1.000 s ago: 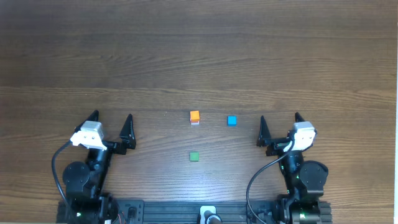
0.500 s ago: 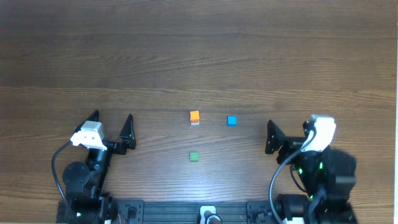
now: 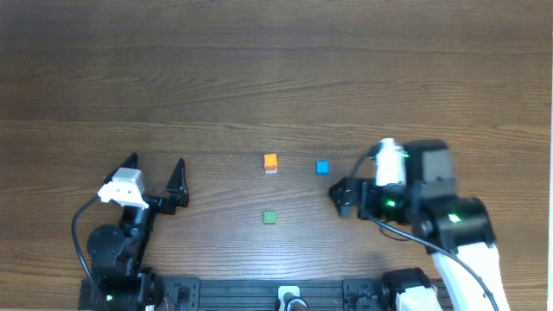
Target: Stack Cubes
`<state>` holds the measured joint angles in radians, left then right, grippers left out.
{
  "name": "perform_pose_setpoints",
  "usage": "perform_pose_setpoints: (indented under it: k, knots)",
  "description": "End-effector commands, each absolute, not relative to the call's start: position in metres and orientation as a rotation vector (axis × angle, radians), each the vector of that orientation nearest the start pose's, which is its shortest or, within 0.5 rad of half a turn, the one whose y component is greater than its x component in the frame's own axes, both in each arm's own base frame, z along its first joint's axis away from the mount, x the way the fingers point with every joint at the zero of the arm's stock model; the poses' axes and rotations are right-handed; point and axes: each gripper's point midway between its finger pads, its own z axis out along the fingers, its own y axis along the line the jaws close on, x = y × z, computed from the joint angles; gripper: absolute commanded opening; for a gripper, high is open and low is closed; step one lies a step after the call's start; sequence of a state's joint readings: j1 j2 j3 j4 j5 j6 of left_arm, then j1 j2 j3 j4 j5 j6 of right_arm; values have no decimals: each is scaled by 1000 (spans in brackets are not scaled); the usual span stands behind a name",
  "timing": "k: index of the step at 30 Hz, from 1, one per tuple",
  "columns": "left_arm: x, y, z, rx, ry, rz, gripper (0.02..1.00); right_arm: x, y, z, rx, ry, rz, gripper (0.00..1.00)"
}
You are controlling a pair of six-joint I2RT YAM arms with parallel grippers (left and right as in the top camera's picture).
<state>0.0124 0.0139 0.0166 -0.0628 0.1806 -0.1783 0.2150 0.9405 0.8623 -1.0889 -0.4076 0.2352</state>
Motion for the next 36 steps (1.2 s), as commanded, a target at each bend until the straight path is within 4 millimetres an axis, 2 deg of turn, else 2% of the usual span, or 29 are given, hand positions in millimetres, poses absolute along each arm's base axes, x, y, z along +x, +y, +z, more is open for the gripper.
perform_pose_setpoints:
  k: [1, 6, 12, 19, 26, 36]
  knots:
    - [244, -31, 161, 6, 1636, -275, 998, 179, 135, 142, -158, 2871, 645, 985]
    - [244, -31, 161, 6, 1636, -275, 996, 176, 168, 130, -218, 2978, 583, 993]
    - [244, -31, 161, 6, 1636, -275, 998, 182, 207, 116, -259, 3026, 554, 993]
    - [244, -31, 161, 6, 1636, -275, 998, 180, 235, 87, -267, 3094, 478, 993]
    - [244, -31, 161, 6, 1636, -275, 998, 169, 245, 68, -283, 3128, 373, 991]
    - [244, -31, 161, 6, 1636, -275, 998, 158, 248, 64, -280, 3122, 299, 991]
